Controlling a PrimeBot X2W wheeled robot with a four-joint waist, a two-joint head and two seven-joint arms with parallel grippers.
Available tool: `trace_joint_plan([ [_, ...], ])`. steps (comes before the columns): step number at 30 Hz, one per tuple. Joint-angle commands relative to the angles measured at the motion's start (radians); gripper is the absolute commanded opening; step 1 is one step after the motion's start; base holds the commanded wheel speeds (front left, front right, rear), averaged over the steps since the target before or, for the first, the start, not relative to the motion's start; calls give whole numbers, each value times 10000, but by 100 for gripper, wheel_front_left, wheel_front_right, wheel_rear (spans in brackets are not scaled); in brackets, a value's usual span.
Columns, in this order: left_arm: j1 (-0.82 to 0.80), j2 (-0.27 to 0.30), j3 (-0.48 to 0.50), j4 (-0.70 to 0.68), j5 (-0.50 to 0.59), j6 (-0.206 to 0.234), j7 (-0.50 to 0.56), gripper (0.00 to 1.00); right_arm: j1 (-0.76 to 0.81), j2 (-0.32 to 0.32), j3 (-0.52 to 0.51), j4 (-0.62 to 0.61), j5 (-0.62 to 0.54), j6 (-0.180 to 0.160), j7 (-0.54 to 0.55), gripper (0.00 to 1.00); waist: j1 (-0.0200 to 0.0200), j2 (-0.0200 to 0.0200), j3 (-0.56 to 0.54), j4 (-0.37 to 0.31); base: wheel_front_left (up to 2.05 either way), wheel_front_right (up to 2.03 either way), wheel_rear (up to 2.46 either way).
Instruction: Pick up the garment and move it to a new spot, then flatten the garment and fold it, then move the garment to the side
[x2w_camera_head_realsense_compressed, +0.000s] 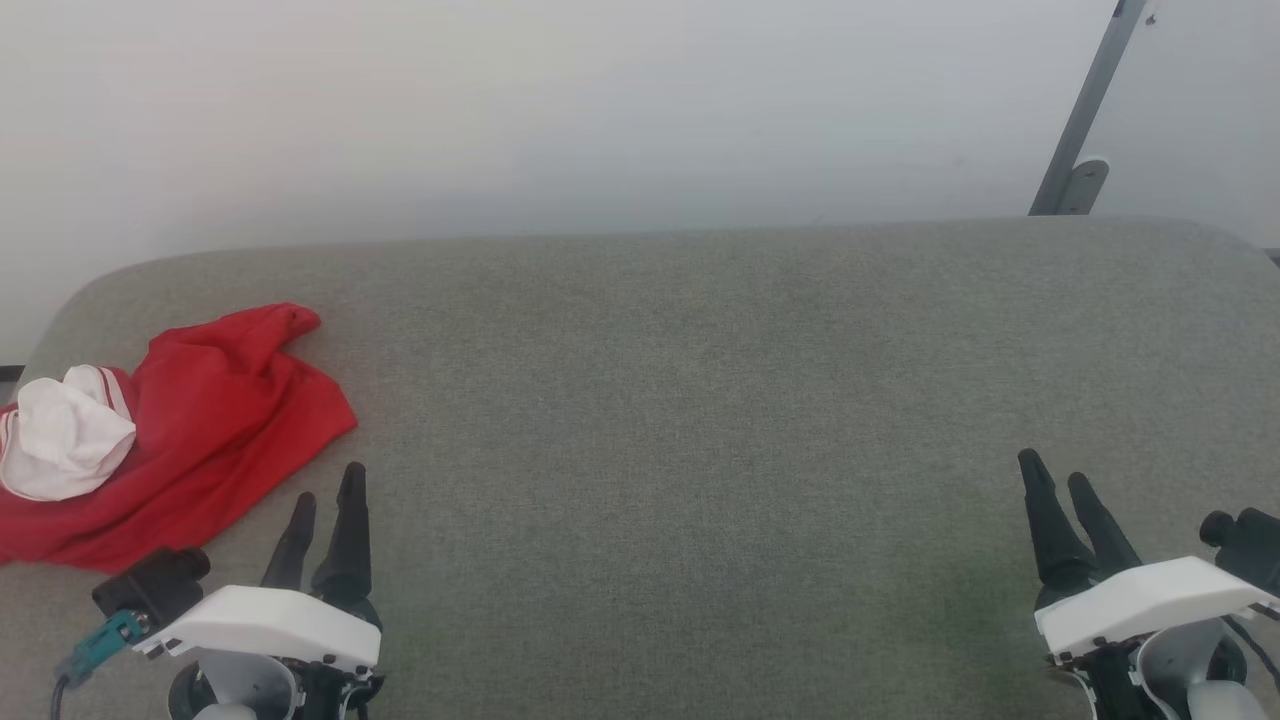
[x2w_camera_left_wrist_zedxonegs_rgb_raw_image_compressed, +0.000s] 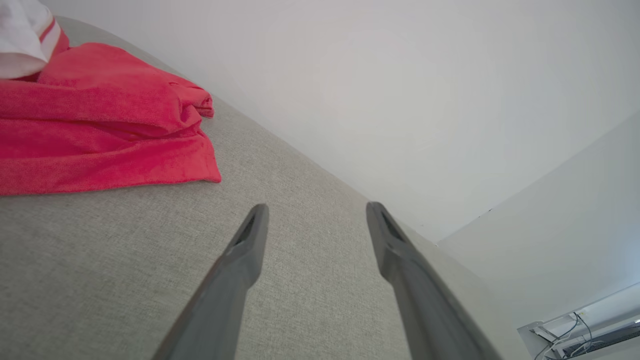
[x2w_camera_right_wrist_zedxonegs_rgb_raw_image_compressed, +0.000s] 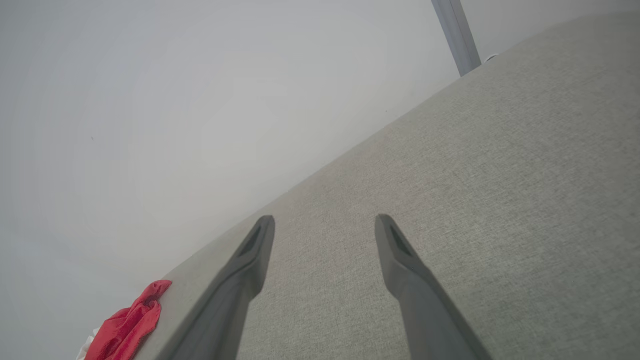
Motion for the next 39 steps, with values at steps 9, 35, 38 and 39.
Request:
trace_joint_plan([
  [9,-230,30,148,-51,1313,-172,-336,100,-82,-18,-109,-337,-1250,4,-238,100,0,-1,-6,15,0,0,0],
  [35,-34,-50,298,-146,3862,-331,-944,100,144,-42,-141,-772,-3555,5,-556,100,0,-1,-81,33,0,0,0],
  [38,2,-65,282,-180,4133,-333,-1011,100,179,-41,-156,-825,-3790,6,-597,100,0,-1,-95,34,0,0,0],
  [39,13,-66,283,-189,4216,-334,-1031,100,196,-45,-158,-841,-3881,6,-611,100,0,-1,-100,35,0,0,0],
])
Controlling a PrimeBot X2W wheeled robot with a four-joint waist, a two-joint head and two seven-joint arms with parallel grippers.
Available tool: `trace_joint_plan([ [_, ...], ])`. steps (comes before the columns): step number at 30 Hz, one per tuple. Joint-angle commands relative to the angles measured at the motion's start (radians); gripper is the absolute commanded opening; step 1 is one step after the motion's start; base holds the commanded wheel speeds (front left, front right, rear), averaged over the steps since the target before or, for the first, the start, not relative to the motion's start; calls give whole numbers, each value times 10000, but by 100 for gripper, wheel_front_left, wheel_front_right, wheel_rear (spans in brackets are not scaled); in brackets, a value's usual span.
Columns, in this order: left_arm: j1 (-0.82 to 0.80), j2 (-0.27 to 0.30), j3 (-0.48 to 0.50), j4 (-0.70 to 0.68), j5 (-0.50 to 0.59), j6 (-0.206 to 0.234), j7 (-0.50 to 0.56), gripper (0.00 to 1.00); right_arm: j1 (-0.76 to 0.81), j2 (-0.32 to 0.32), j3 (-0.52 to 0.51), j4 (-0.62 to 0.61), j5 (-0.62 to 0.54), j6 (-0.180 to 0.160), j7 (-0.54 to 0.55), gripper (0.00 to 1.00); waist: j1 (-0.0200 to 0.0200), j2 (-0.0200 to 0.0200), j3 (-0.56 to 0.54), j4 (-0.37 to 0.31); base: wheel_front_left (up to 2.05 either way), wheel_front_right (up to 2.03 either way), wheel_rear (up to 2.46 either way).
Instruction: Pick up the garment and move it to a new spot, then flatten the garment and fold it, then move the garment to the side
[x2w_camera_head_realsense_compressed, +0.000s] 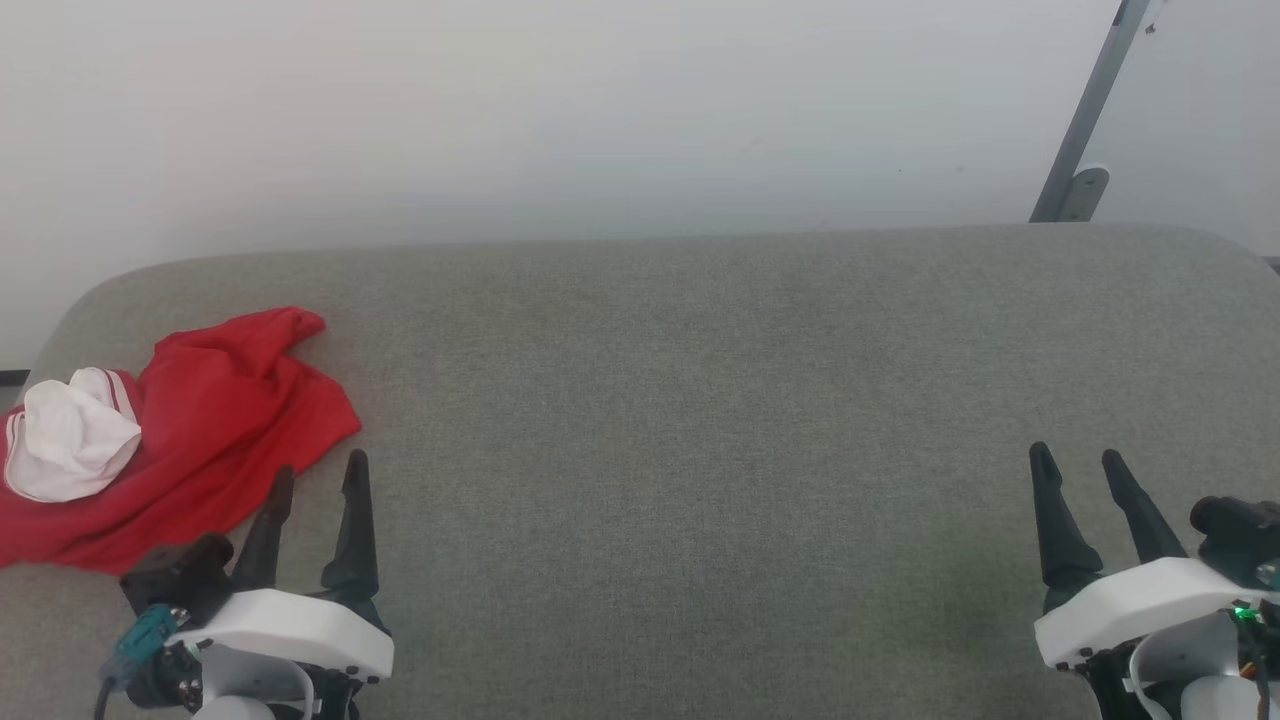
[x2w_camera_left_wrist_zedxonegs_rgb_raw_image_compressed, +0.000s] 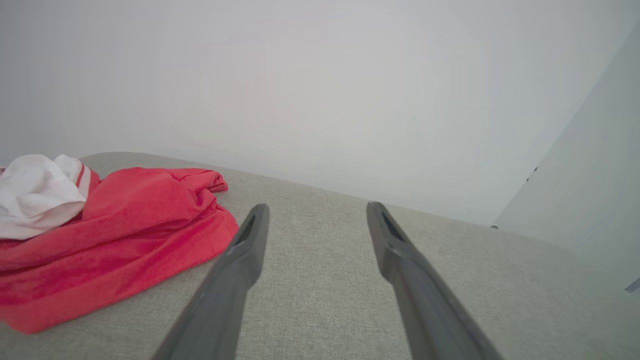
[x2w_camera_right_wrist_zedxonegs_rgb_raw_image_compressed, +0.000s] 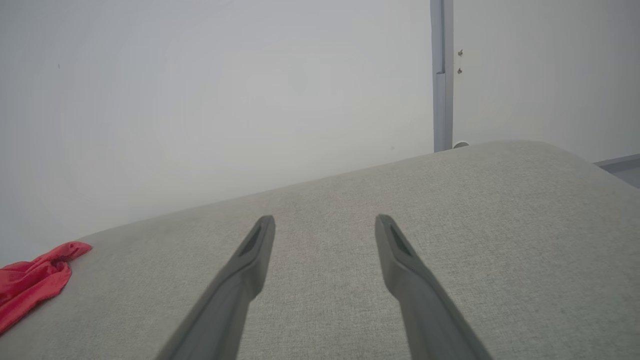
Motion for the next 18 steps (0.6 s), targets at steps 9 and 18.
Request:
trace_joint_plan([
  [9,69,20,-44,-153,953,5,-259,100,73,-60,-27,-254,-906,6,-205,100,0,0,-15,-4,0,0,0],
  [18,98,27,-106,-238,1552,-12,-430,100,126,-89,-49,-369,-1577,7,-294,100,0,0,-39,18,0,0,0],
])
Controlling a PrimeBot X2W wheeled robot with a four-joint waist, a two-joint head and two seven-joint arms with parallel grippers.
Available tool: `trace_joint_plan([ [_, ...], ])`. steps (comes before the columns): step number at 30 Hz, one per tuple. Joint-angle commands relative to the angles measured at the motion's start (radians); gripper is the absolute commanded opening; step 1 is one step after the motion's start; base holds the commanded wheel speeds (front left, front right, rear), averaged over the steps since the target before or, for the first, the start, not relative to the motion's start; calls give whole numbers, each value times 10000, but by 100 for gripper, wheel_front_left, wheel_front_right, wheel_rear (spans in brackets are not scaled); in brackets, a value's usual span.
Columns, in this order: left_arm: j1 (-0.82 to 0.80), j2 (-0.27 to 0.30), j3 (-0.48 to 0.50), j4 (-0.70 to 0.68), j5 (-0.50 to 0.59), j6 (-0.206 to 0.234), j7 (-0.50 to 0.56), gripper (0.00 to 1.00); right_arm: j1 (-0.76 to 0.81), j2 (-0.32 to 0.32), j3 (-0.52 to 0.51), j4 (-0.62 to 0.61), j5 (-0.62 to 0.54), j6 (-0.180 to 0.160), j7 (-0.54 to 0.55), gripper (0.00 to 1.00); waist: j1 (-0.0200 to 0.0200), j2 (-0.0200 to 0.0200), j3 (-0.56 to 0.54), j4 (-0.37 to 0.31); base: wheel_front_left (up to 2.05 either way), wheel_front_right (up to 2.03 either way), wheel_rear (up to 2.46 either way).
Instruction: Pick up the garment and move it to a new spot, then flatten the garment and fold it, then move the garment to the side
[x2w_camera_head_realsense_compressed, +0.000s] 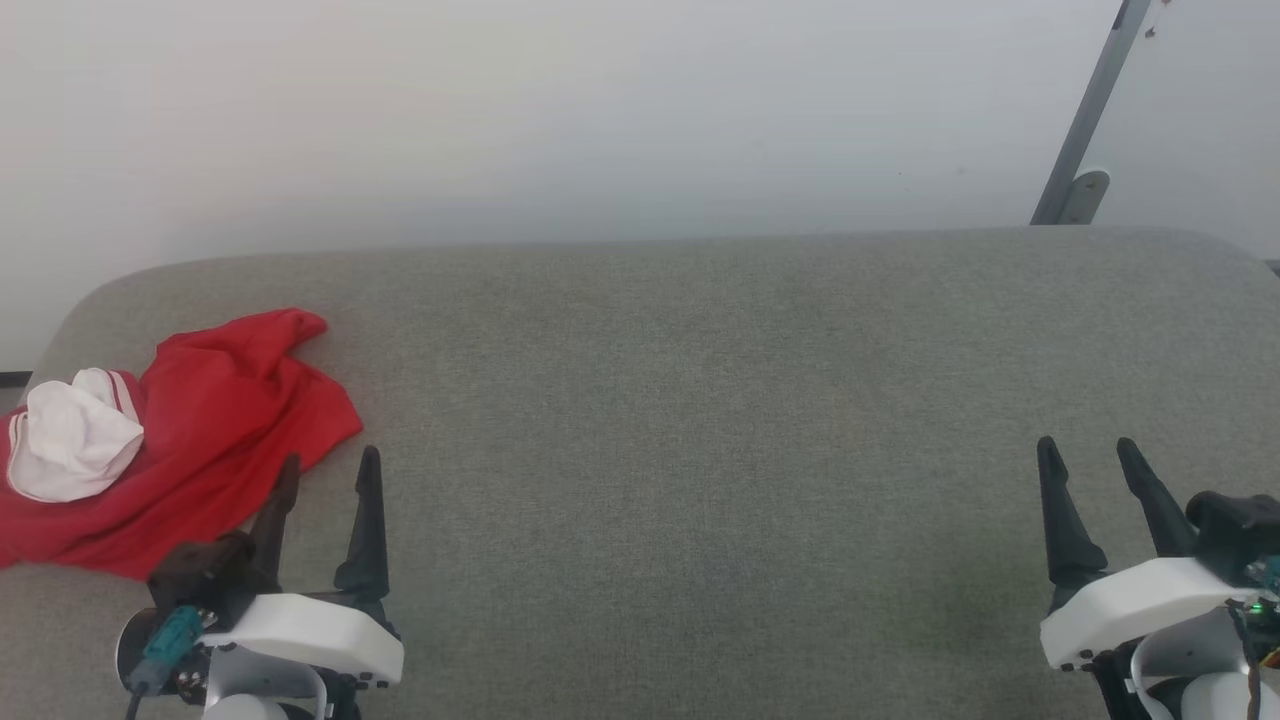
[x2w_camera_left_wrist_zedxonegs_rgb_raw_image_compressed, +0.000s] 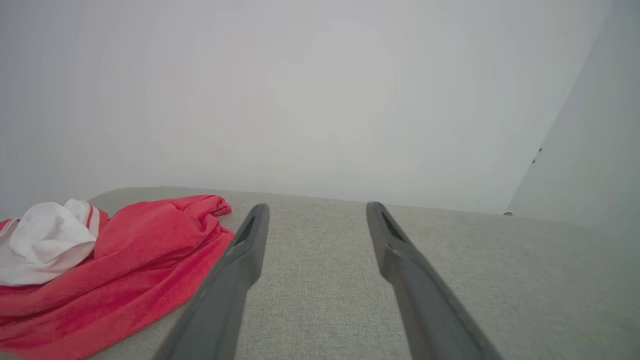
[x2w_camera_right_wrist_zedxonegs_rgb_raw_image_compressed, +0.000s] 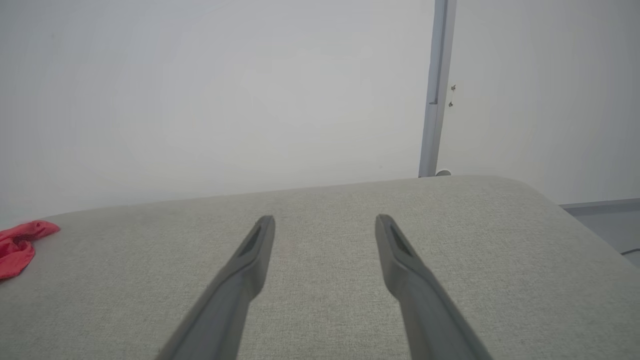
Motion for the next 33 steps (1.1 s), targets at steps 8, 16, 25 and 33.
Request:
trace_joint_plan([
  [8,69,90,-94,-80,669,-16,-202,100,121,-48,-1,-182,-679,6,-120,100,0,0,-4,29,0,0,0],
  [16,95,125,-126,-96,834,13,-267,100,134,-56,-10,-242,-902,6,-177,100,0,0,-20,40,0,0,0],
  [25,54,130,-156,-58,761,3,-268,100,132,-84,59,-261,-888,6,-198,100,0,0,-26,65,0,0,0],
  [33,-99,125,62,32,563,112,-268,100,-77,-251,514,-257,-807,6,-151,100,0,0,-52,477,0,0,0],
])
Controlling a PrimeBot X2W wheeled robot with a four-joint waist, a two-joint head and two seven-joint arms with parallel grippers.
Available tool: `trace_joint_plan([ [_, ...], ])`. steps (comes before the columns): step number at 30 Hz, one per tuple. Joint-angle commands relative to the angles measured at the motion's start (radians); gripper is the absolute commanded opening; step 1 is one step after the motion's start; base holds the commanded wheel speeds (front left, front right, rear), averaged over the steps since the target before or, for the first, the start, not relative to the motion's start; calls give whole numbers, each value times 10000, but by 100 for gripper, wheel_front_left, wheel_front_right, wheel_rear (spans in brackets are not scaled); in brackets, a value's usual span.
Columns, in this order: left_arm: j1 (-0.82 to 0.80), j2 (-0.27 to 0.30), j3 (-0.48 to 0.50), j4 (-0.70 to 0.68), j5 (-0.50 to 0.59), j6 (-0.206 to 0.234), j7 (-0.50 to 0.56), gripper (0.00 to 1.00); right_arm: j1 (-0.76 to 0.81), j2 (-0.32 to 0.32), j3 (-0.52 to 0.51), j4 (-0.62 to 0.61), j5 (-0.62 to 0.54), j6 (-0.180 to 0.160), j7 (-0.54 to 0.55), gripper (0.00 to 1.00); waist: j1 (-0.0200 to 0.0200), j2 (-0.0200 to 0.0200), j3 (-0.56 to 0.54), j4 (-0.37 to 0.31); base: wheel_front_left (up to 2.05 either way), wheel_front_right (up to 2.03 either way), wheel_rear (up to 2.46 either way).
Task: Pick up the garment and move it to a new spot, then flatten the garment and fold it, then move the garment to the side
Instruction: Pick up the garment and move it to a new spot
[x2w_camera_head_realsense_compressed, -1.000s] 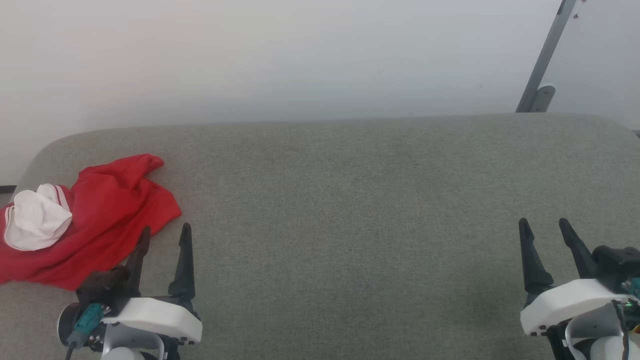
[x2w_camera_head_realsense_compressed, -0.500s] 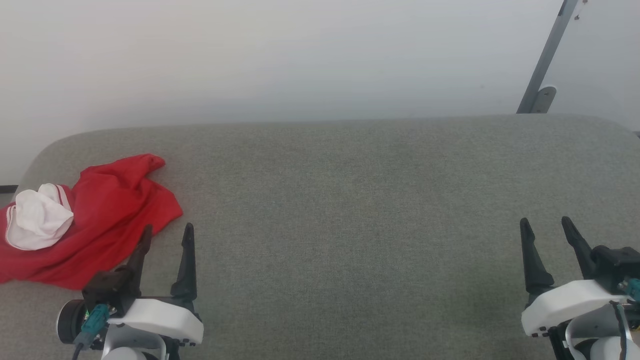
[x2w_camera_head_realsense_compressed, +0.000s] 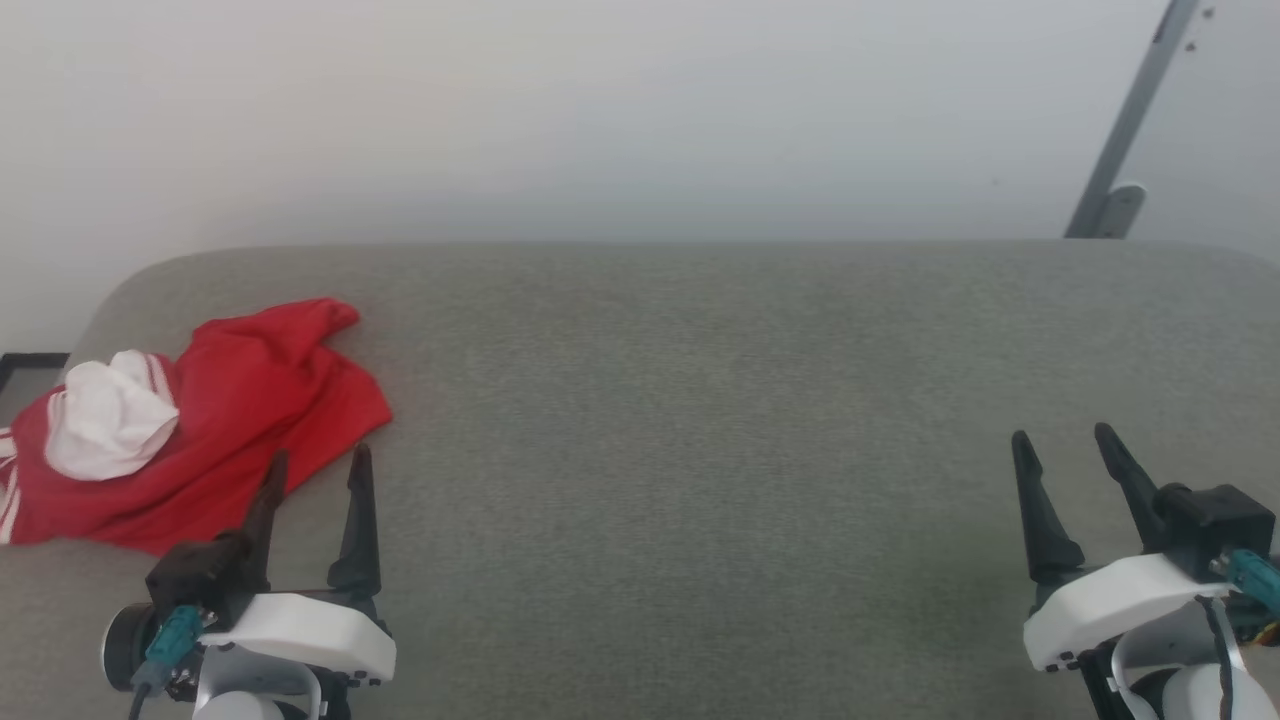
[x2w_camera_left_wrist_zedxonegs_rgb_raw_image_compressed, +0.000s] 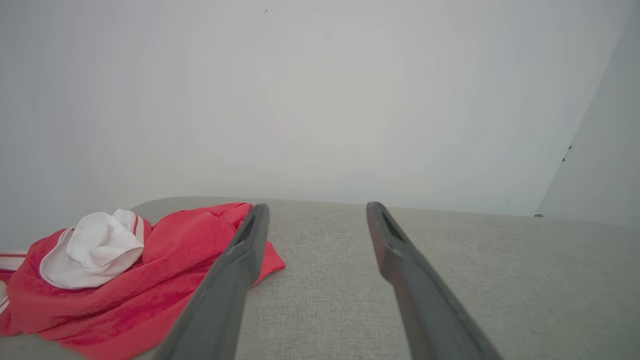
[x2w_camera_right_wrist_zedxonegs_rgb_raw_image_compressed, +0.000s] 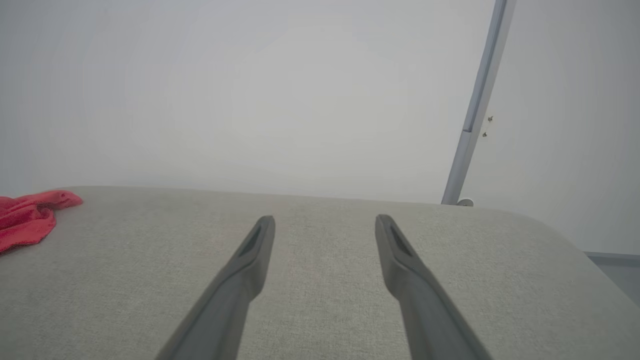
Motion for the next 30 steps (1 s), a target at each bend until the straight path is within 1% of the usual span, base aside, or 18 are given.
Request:
trace_joint_plan([
  [1,-88,57,55,34,-45,3,-52,100,-112,-21,79,13,94,4,5,100,0,-1,-13,191,0,0,0],
  [4,-161,80,122,90,-74,48,-54,100,-185,-102,273,82,137,4,12,100,0,-1,-40,526,0,0,0],
  [5,-187,106,187,156,-112,93,-54,100,-253,-149,409,120,181,4,-10,100,0,-1,-61,769,0,0,0],
  [8,-233,123,246,224,-141,118,-54,100,-303,-220,657,212,222,4,-47,100,0,-1,-97,1170,0,0,0],
  [18,-142,268,292,215,-170,258,-15,100,-564,-308,1332,439,353,4,-118,100,0,-1,-214,2413,0,0,0],
  [19,-142,268,292,215,-170,258,-15,100,-564,-308,1332,439,353,4,-118,100,0,-1,-214,2413,0,0,0],
  [25,-107,308,328,152,-288,292,8,100,-626,-296,1485,502,359,2,-166,100,0,-1,-234,2897,0,0,0],
  [30,-123,261,400,126,-419,386,15,100,-612,-306,1477,549,352,2,-213,100,0,-1,-210,3062,0,0,0],
])
